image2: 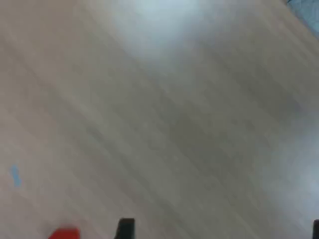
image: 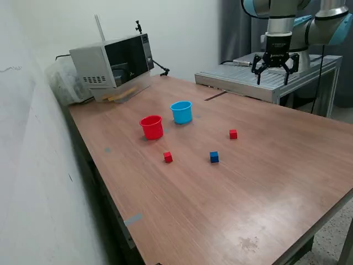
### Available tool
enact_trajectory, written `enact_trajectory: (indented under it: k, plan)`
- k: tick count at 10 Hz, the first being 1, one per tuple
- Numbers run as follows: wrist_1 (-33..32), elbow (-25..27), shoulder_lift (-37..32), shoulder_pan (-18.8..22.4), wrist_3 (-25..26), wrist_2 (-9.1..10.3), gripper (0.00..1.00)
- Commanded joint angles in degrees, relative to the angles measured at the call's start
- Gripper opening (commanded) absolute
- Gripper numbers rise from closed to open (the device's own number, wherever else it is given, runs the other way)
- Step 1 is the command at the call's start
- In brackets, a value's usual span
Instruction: Place red objects in the red bin, and blue objects in the blue bin.
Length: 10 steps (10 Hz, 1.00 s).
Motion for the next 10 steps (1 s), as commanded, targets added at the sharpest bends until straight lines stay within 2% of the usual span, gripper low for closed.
enact_trajectory:
  k: [1,2,4,6,10]
  plan:
    - [-0.09,-8.37,6.83,-2.60,-7.02,2.20,1.00]
    - [-0.09,-12.40,11.56,-4.78,-8.35,4.29,1.00]
    - [-0.09,-18.22,18.61,-6.64,-11.08,6.76,1.00]
    - [-0.09,-20.34,21.09,-7.09,-12.75,7.04,1.00]
    - [-1.41,-20.88,28.03,-7.00,-13.02,7.13,1.00]
